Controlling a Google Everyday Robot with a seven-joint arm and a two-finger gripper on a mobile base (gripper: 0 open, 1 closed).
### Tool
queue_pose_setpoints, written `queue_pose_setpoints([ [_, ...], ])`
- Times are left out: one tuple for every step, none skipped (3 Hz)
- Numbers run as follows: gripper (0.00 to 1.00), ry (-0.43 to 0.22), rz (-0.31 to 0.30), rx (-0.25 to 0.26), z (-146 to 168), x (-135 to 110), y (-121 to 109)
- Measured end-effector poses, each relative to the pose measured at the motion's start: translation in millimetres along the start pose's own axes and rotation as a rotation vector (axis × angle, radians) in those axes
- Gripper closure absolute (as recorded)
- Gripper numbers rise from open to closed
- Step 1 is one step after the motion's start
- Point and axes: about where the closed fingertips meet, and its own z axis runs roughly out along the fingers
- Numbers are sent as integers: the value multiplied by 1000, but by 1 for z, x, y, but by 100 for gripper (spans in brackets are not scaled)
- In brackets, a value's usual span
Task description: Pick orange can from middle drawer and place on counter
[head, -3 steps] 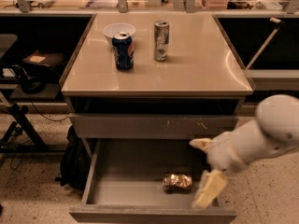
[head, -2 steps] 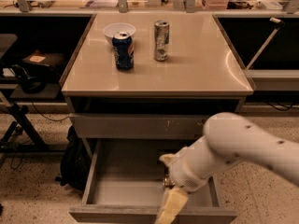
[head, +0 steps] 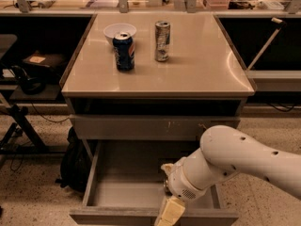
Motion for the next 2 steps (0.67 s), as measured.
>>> queue_pose_setpoints([
  [0, -31, 19, 71, -8, 30, -49],
  [0, -75, 93, 248, -44, 65, -129],
])
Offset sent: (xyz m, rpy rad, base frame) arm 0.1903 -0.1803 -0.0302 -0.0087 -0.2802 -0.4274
